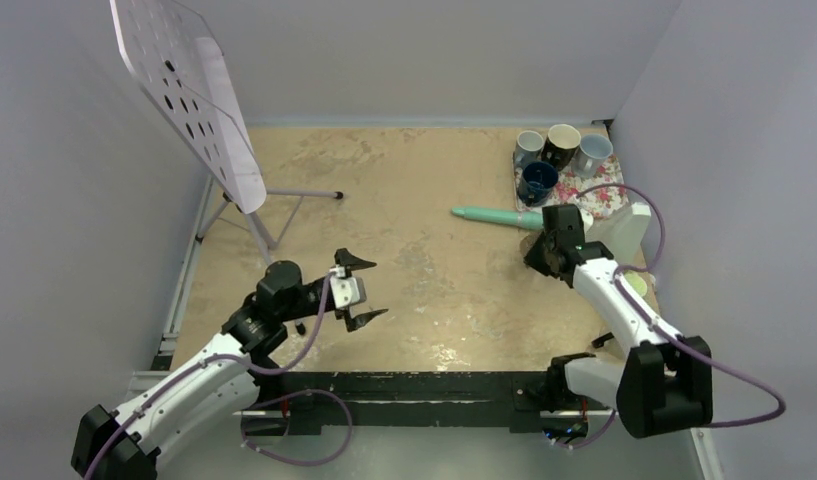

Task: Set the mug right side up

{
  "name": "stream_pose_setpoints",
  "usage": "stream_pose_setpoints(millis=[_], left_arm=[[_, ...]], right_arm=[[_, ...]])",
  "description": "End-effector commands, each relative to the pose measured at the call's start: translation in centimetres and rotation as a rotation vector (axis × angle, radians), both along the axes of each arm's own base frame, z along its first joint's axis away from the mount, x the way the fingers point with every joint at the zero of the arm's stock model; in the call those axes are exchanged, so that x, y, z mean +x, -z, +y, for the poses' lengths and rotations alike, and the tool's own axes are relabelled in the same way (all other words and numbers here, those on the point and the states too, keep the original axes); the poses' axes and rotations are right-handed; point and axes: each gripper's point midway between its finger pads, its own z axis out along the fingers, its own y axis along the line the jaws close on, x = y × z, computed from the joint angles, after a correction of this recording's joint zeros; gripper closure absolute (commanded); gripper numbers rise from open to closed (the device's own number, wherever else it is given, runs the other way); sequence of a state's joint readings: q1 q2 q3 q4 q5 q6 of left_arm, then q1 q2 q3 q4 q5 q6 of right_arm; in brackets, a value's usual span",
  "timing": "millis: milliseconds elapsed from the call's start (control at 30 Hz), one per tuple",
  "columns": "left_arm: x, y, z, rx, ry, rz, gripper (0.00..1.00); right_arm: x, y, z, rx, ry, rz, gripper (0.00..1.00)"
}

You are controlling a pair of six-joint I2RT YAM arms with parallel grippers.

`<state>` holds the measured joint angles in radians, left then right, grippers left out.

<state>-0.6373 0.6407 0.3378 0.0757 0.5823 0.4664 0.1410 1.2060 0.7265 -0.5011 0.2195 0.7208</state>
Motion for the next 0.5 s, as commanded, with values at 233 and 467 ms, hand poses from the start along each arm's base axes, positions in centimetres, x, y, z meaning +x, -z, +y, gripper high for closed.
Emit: stream_pose_setpoints(millis=[233,467], left_arm=[[3.1,-10.4,-2.3,-0.517,-0.216,0.508,0.02],[1.6,-17.3,-4.2,-0.678,-0.021,0.582,0.04]], right_arm=[[-1.1,-16.1,12.7,0.502,-0.540,-0.648,1.00],[-6.1,-25.2,16.9,0.712,-0.811,-0.944,1.00]])
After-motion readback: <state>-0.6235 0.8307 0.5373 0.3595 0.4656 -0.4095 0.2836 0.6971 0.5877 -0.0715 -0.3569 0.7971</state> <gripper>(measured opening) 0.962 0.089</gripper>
